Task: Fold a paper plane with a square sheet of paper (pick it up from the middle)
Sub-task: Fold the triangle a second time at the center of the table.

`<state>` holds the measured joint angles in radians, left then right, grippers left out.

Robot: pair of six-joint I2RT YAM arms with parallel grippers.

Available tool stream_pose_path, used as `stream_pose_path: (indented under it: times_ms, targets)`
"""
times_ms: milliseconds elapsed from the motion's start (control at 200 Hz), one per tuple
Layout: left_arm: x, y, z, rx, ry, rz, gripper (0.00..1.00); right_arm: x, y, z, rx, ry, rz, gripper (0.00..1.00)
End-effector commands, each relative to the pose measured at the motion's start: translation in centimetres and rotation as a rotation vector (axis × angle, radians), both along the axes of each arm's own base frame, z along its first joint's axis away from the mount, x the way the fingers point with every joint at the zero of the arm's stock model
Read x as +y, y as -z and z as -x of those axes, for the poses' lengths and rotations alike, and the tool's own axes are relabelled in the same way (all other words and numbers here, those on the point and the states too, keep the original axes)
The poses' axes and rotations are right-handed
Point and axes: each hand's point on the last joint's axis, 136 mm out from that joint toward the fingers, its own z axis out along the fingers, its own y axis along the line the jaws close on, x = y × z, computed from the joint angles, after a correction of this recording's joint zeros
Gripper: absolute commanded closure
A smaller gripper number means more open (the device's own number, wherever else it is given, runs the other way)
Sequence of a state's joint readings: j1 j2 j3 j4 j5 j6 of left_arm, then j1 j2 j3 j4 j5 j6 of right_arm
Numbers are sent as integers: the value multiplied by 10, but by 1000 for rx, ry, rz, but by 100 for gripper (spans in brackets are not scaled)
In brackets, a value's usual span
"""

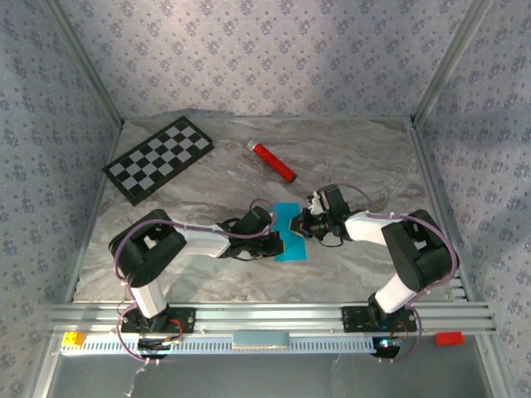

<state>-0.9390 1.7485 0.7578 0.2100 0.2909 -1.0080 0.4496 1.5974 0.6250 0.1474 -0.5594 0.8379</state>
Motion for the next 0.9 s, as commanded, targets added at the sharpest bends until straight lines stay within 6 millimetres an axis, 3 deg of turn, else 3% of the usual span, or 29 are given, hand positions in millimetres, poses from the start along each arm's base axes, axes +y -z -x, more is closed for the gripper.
stream_pose_path:
  times_ms: [0, 160, 460, 685, 895]
  targets:
    - [21, 33, 18, 73, 0, -124, 100, -21, 36, 11, 97, 72, 97, 100]
    - [11, 14, 13, 51, -4, -64, 100, -30, 49, 15, 130, 92, 123, 100]
    - [-27, -38, -12, -29, -7, 80, 95, -30, 48, 16, 130, 92, 123, 100]
    - [-37, -22, -24, -10, -8, 55, 95, -29, 49, 17, 135, 87, 119, 100]
    - [-29, 5, -16, 55, -20, -9, 97, -31, 51, 18, 139, 90, 126, 100]
